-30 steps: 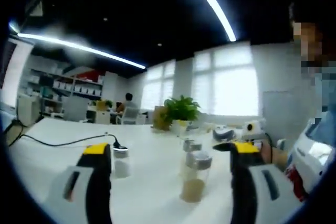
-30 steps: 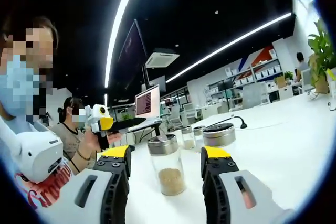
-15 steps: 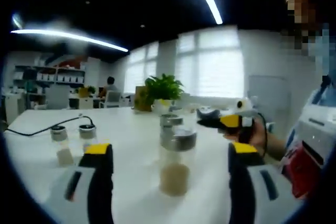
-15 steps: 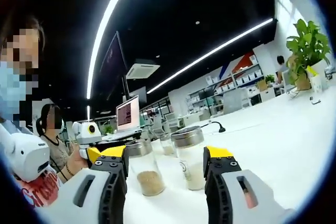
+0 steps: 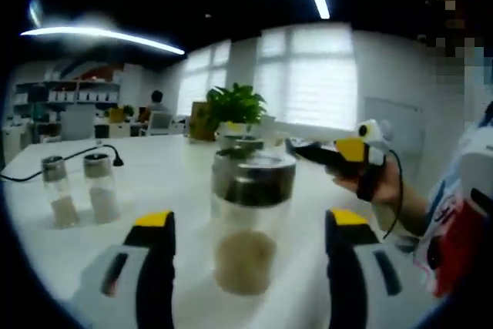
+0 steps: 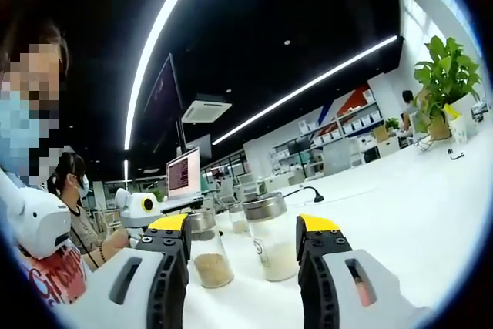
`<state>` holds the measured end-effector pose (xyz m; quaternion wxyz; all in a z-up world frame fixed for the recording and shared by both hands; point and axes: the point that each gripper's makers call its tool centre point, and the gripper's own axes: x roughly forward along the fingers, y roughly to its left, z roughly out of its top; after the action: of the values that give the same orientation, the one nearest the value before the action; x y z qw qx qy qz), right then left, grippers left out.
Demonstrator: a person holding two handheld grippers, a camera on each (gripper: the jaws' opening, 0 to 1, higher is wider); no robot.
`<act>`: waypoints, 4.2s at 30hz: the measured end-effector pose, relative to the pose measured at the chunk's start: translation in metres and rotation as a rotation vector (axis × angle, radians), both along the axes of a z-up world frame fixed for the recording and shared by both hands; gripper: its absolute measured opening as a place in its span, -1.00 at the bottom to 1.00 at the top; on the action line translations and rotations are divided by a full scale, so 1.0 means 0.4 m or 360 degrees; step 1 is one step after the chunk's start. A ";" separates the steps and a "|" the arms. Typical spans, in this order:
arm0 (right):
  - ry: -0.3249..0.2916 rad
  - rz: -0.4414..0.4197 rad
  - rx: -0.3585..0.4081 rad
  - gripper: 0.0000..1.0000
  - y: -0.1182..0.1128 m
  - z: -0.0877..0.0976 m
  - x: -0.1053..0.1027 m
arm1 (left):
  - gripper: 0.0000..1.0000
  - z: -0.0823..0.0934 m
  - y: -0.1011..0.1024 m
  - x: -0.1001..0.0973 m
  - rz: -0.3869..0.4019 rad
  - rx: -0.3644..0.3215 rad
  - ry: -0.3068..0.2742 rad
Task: Rotate the seasoning bottle until the label or dispensing opening points toward the visible target arrow and the bottle remains upright within the marked orientation range
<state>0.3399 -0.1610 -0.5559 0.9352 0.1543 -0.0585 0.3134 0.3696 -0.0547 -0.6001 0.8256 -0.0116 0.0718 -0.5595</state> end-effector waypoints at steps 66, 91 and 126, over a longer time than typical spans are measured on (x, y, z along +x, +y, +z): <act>-0.0053 -0.0137 0.0120 -0.28 -0.083 0.011 -0.015 | -0.14 -0.003 -0.041 0.179 0.0185 0.0012 -0.0067; -0.0012 -0.0657 -0.0391 0.02 -0.162 0.176 -0.034 | -0.10 -0.014 -0.020 0.163 0.0158 0.0078 -0.0038; 0.0115 -0.1104 -0.0575 0.99 -0.281 0.222 -0.072 | -0.14 -0.015 -0.014 0.182 0.0585 0.0160 -0.0020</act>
<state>0.3113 -0.2734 -0.4671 0.9991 -0.0309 -0.0181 -0.0217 0.4426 -0.0605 -0.6061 0.9140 0.0201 0.0910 -0.3949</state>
